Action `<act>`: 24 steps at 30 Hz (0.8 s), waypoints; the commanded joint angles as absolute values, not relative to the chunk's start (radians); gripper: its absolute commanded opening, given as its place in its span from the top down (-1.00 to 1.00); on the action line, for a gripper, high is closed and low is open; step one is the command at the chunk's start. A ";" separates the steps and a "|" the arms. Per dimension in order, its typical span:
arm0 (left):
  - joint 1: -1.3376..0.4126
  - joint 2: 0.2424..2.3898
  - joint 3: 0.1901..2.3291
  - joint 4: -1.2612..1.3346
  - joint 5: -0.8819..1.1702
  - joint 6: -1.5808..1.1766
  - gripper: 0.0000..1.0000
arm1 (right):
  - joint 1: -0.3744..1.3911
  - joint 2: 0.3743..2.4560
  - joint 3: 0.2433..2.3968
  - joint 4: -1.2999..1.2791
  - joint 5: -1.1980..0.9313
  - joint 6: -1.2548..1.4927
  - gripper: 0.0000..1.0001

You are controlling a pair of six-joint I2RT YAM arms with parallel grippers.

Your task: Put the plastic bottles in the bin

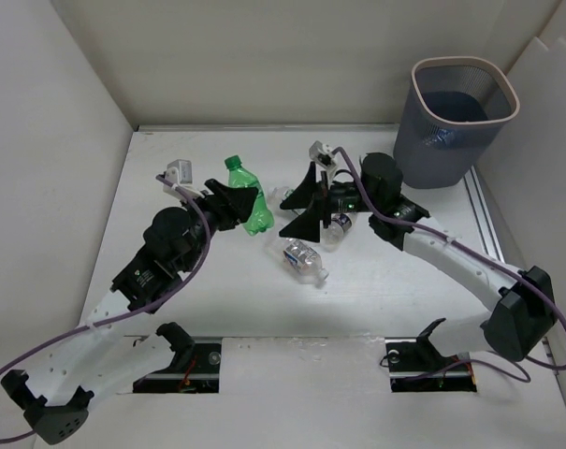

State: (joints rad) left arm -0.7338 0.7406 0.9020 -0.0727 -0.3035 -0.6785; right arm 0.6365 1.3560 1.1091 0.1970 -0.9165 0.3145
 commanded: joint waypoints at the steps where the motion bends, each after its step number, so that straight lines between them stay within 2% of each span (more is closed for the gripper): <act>1: -0.738 0.767 0.942 0.072 -0.175 -0.601 1.00 | 0.702 1.347 1.147 0.337 -0.968 0.288 -1.00; 8: -0.738 0.799 0.948 0.167 -0.034 -0.621 1.00 | 0.713 1.384 1.193 0.337 -0.754 0.307 -1.00; 14: -0.738 0.788 0.930 0.195 -0.020 -0.632 1.00 | 0.723 1.465 1.253 0.337 -0.696 0.342 -1.00; 15: -0.738 0.788 0.930 0.195 -0.020 -0.632 1.00 | 0.732 1.465 1.264 0.337 -0.718 0.342 -0.95; 16: -0.738 0.788 0.930 0.195 -0.020 -0.632 1.00 | 0.732 1.480 1.279 0.347 -0.733 0.342 -0.68; 17: -0.738 0.788 0.930 0.195 -0.020 -0.632 0.95 | 0.732 1.491 1.279 0.347 -0.745 0.351 -0.50; 18: -0.738 0.788 0.930 0.195 -0.041 -0.632 0.75 | 0.742 1.491 1.279 0.357 -0.771 0.351 -0.34; 19: -0.738 0.788 0.930 0.195 -0.041 -0.632 0.57 | 0.742 1.491 1.288 0.357 -0.785 0.351 0.06; 21: -0.738 0.788 0.930 0.206 -0.054 -0.632 -0.03 | 0.742 1.500 1.289 0.382 -0.796 0.374 0.32; 22: -0.738 0.788 0.930 0.206 -0.064 -0.632 -0.44 | 0.742 1.500 1.289 0.393 -0.808 0.374 0.57; 23: -0.738 0.788 0.930 0.216 -0.081 -0.632 -0.99 | 0.742 1.500 1.289 0.393 -0.792 0.374 0.85; 24: -0.738 0.788 0.930 0.216 -0.093 -0.646 -1.00 | 0.733 1.500 1.278 0.381 -0.775 0.374 0.98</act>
